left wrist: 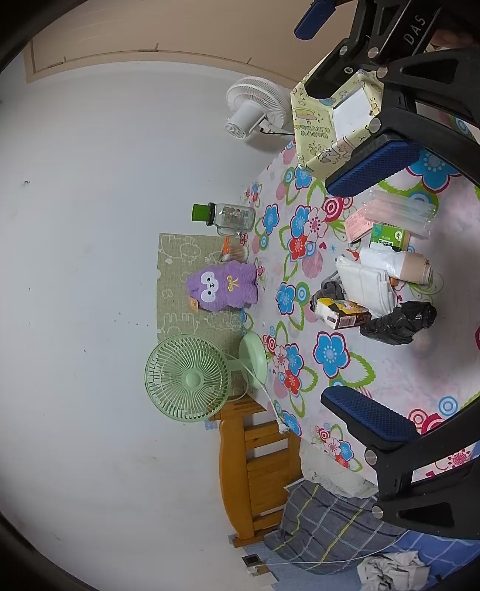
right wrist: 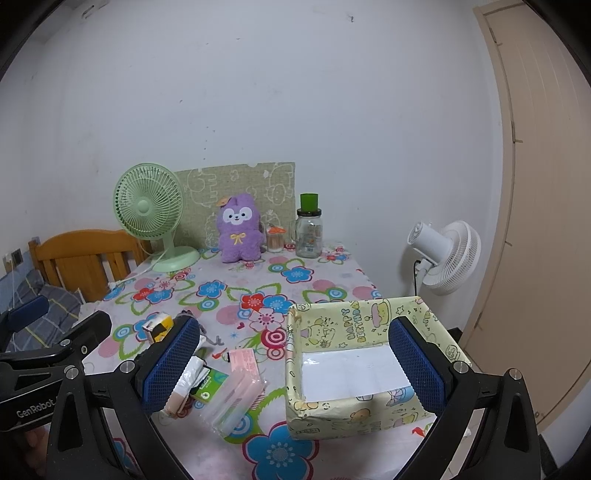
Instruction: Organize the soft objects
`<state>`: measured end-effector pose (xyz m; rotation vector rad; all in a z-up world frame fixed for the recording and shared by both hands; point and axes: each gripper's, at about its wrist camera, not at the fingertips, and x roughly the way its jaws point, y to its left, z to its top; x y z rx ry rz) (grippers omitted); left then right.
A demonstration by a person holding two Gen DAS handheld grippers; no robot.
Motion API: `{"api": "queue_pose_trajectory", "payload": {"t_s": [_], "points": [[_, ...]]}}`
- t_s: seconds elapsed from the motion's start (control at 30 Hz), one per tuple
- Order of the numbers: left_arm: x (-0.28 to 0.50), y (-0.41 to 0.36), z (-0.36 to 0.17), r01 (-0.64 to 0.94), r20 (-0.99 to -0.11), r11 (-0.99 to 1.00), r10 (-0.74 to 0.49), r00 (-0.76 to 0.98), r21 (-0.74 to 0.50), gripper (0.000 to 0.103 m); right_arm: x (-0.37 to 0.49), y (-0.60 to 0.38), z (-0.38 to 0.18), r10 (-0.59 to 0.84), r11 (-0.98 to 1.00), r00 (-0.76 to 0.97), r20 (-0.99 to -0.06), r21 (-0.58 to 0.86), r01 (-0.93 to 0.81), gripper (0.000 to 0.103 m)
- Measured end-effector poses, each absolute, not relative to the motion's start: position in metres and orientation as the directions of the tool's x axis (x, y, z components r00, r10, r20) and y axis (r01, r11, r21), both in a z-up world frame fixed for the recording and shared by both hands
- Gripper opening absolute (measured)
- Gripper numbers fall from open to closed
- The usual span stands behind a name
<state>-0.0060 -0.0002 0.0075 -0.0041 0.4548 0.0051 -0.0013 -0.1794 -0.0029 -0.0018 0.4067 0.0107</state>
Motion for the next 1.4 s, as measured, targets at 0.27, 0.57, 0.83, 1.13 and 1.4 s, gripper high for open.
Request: {"api": "queue_pose_trajectory", "payload": {"t_s": [0.27,0.57,0.83,1.13,1.4], "points": [[-0.0051,0.0002,0.0071,-0.007,-0.439,1.000,0.006,0.898,-0.001,0.103,0.0006,-0.1786,-0.0018,0.012,1.000,0.920,-0.392,-0.001,-0.014,0.103],[-0.0057,0.0012,0.0062,-0.007,-0.439,1.000,0.005,0.899,-0.003,0.103,0.0002,-0.1783,-0.0026,0.010,1.000,0.922,-0.387,-0.005,-0.013,0.103],[-0.0034,0.0021,0.0052,-0.007,-0.441,1.000,0.005,0.897,-0.003,0.103,0.0006,-0.1787,-0.0035,0.011,1.000,0.921,-0.389,-0.003,-0.013,0.103],[-0.0024,0.0027,0.0036,-0.007,-0.439,1.000,0.005,0.898,-0.004,0.103,0.0010,-0.1787,-0.0046,0.012,1.000,0.920,-0.391,-0.003,-0.014,0.103],[-0.0009,0.0023,0.0019,-0.005,-0.442,1.000,0.002,0.897,-0.007,0.102,0.0012,-0.1785,-0.0070,0.010,1.000,0.918,-0.396,-0.004,-0.013,0.103]]}}
